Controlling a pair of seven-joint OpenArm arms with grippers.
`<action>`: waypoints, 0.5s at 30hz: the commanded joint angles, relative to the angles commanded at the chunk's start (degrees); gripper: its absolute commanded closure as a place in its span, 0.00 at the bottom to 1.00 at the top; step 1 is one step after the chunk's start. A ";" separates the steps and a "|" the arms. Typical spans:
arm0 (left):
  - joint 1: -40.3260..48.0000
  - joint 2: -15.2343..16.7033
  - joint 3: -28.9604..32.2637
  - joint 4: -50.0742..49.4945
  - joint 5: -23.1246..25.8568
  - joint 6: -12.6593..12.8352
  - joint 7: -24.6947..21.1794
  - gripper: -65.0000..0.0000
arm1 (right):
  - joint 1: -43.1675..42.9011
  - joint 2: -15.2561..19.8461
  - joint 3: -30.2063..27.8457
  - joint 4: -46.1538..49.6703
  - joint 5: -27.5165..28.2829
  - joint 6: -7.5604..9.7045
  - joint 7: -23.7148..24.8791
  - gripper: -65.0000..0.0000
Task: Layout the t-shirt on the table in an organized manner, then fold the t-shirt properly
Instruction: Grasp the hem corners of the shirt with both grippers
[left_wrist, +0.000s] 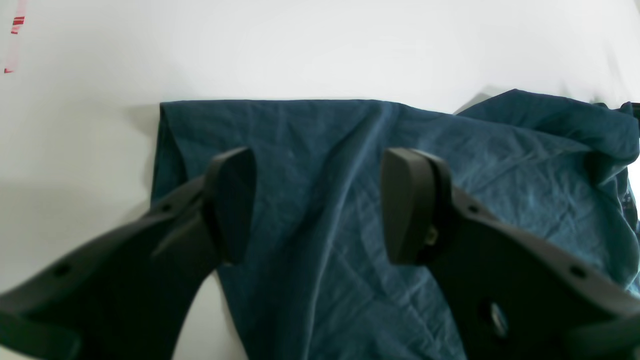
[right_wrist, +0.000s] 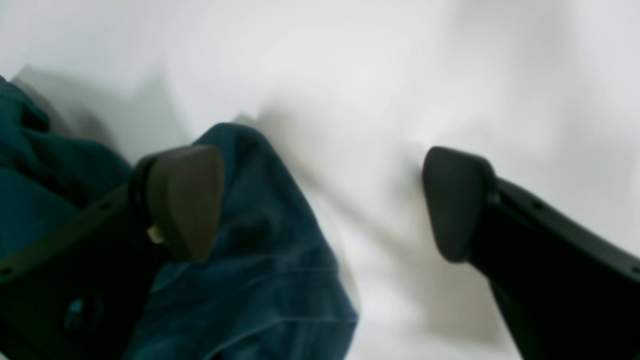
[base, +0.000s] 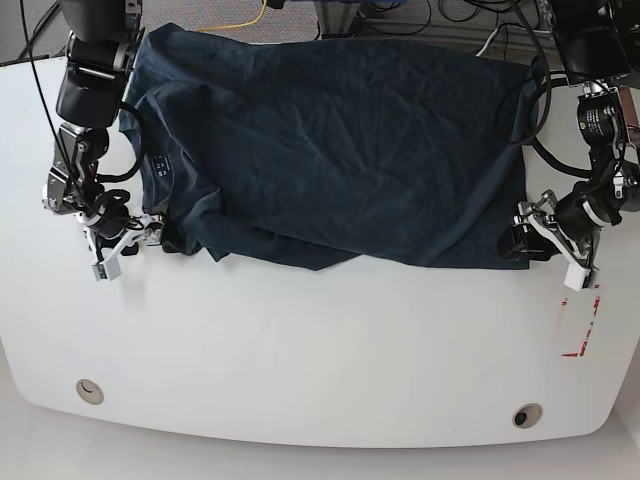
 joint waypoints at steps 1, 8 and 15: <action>0.00 0.00 0.00 0.00 0.00 0.00 0.00 0.43 | -0.53 -0.26 0.00 0.70 0.00 0.00 -0.18 0.07; 0.00 0.09 0.00 -0.09 0.00 0.00 0.00 0.43 | -2.20 -2.64 -0.09 3.69 0.00 0.00 -1.41 0.07; 0.00 0.09 0.09 -0.09 0.00 0.00 0.00 0.43 | -2.11 -2.73 -0.88 3.69 0.00 0.00 -1.67 0.14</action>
